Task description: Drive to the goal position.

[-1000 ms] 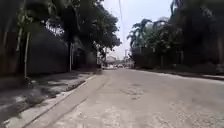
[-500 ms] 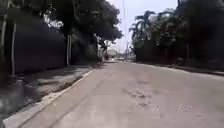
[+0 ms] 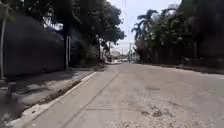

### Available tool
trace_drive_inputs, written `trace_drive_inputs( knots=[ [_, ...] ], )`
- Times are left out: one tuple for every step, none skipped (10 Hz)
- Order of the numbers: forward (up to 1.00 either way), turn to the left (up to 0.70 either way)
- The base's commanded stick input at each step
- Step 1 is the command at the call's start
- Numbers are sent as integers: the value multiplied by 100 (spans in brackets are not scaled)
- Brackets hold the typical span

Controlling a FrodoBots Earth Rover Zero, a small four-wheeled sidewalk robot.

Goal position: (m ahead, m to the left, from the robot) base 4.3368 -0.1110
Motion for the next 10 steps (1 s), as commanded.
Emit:
trace_drive_inputs(
  knots=[
    [100,3],
    [100,3],
    [100,3],
    [100,3],
    [100,3],
    [100,3],
    [100,3],
    [100,3],
    [100,3],
    [100,-1]
  ],
)
